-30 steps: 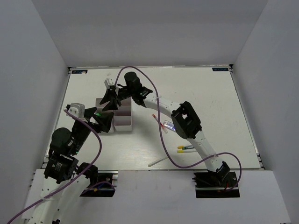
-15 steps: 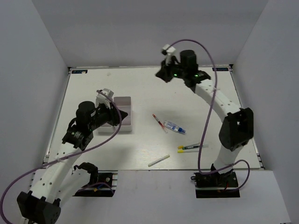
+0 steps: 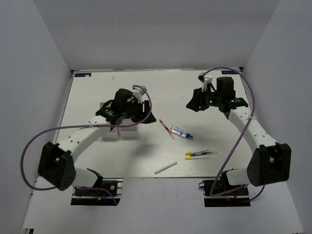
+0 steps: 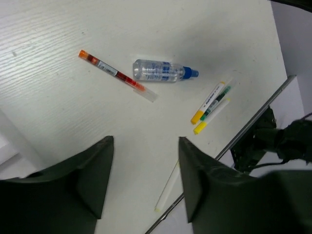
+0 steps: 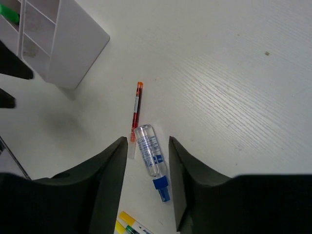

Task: Sort the stationery into containers
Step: Grab a piece of stationery with the left arm

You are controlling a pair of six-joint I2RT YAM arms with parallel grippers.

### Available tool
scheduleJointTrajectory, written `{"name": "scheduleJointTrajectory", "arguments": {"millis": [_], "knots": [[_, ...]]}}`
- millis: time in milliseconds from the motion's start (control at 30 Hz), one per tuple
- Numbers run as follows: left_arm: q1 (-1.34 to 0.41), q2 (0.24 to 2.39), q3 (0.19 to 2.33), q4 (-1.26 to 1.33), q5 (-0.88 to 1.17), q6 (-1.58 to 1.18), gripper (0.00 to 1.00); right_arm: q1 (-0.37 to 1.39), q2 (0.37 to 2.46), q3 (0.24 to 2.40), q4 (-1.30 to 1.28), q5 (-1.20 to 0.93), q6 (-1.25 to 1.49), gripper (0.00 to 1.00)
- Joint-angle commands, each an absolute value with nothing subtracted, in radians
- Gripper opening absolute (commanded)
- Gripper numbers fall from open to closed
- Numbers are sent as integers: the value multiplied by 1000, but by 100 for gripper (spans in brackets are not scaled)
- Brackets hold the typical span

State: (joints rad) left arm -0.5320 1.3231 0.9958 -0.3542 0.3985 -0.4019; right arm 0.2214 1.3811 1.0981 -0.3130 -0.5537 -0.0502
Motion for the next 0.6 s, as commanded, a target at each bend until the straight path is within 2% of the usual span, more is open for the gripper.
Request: {"name": "scheduleJointTrajectory", "arguments": {"millis": [0, 33, 200, 400, 567], "knots": [[-593, 1467, 1097, -390, 292, -537, 68, 192, 1318, 1088, -301, -569, -20, 43], [-603, 1500, 1132, -390, 275, -585, 72, 183, 1296, 1088, -314, -543, -8, 41], [-656, 1644, 1218, -409, 117, -770, 77, 155, 1256, 1089, -347, -451, 84, 41], [-730, 1894, 1526, -724, -139, -1009, 77, 115, 1195, 1097, -367, -483, 97, 44], [-771, 1992, 1640, -793, -234, -1123, 76, 81, 1109, 1046, -342, -531, 104, 44]]}}
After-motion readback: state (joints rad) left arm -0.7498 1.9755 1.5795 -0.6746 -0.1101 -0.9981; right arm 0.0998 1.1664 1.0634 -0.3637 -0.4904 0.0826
